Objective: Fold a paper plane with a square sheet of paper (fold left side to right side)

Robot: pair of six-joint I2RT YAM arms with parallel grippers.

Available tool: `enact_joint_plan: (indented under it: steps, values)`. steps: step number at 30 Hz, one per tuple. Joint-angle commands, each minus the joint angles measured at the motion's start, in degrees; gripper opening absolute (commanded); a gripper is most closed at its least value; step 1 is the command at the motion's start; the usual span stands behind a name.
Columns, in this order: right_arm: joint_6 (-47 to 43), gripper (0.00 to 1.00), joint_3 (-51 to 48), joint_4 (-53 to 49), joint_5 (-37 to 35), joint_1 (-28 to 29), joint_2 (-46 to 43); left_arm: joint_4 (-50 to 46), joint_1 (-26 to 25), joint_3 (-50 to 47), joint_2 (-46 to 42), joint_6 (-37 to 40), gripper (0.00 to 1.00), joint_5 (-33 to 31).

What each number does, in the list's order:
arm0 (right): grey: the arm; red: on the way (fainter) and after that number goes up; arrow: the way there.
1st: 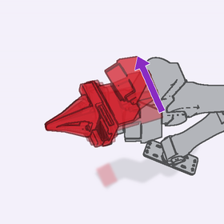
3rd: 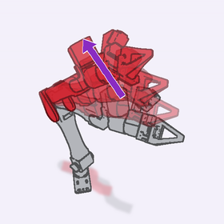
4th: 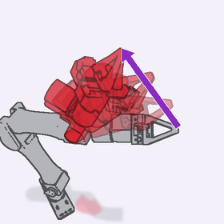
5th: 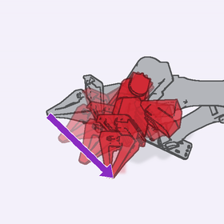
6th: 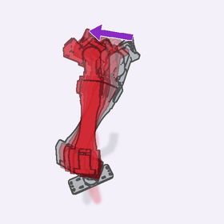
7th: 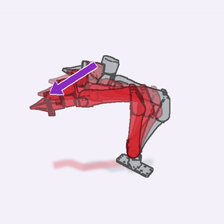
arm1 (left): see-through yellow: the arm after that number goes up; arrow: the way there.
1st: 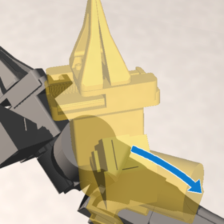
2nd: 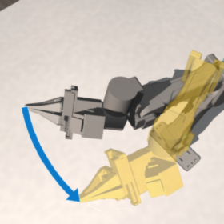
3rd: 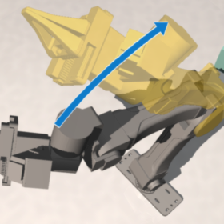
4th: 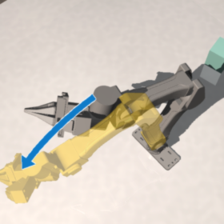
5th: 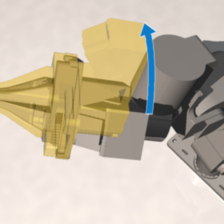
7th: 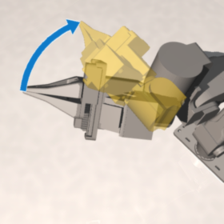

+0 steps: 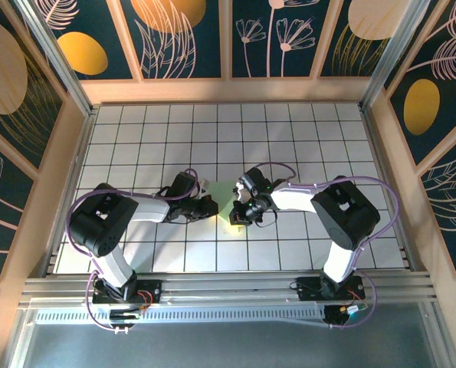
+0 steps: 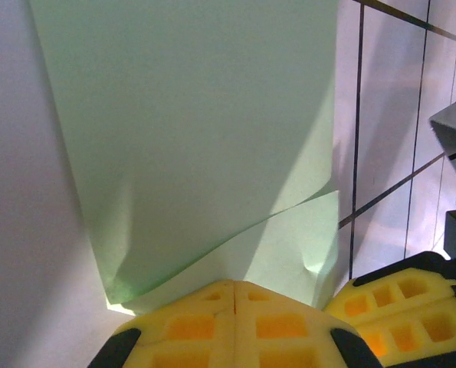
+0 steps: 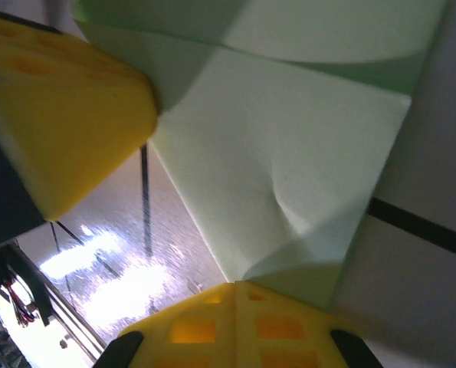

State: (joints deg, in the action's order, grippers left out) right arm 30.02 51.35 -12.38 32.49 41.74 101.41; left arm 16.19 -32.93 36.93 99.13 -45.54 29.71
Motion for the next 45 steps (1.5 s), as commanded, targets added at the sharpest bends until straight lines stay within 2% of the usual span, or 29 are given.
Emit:
enact_joint_plan:
  steps: [1,13,19,34,45]
  values:
    - [1.8,0.00,2.2,2.8,-1.6,0.8,-1.2,-4.3,-0.2,-0.1,3.0,0.4,0.00,-4.9]
    - [1.8,0.00,5.9,5.0,-2.6,2.2,5.2,-4.5,-0.2,-0.5,2.8,0.1,0.00,-4.9]
    - [1.9,0.00,5.5,2.4,-4.2,2.1,6.3,-5.2,-0.2,-0.5,2.5,0.1,0.00,-5.7]
    - [1.8,0.00,-5.2,-4.0,-2.4,2.2,0.3,-6.5,-0.2,-0.1,2.9,0.6,0.00,-7.7]
    - [1.0,0.00,-5.8,-5.4,-2.5,2.1,-1.8,-7.4,-0.2,0.3,3.2,1.0,0.00,-8.2]
